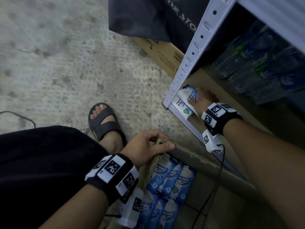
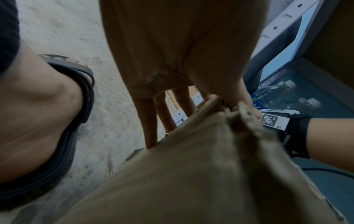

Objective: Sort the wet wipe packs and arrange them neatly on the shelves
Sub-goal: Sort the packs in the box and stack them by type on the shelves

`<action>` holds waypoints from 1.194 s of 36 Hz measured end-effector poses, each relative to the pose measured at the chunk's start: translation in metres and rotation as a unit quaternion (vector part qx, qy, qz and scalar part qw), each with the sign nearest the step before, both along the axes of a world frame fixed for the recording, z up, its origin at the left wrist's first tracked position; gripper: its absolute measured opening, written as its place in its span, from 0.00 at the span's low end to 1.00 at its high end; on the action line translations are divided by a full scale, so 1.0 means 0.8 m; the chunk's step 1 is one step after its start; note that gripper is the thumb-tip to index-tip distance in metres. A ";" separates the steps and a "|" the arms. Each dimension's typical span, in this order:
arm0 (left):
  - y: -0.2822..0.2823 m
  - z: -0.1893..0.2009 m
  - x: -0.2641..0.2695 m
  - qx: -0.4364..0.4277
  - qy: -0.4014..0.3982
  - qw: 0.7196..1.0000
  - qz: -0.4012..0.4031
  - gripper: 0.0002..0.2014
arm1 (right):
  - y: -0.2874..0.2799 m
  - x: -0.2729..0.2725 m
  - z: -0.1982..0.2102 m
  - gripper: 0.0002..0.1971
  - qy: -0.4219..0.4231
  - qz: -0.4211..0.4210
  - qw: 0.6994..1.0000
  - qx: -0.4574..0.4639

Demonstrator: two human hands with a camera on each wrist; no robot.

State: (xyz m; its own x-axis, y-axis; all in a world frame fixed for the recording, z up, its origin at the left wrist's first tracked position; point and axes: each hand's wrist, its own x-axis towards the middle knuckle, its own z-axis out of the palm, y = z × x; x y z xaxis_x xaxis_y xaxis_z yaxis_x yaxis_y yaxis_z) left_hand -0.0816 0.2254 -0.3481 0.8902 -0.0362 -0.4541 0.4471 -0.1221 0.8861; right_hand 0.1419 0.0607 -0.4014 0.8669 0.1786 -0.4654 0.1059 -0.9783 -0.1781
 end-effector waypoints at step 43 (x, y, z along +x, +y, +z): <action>-0.042 0.212 0.034 0.411 -0.139 0.897 -0.087 0.11 | -0.091 -0.209 0.363 0.22 -0.100 0.023 0.976 0.192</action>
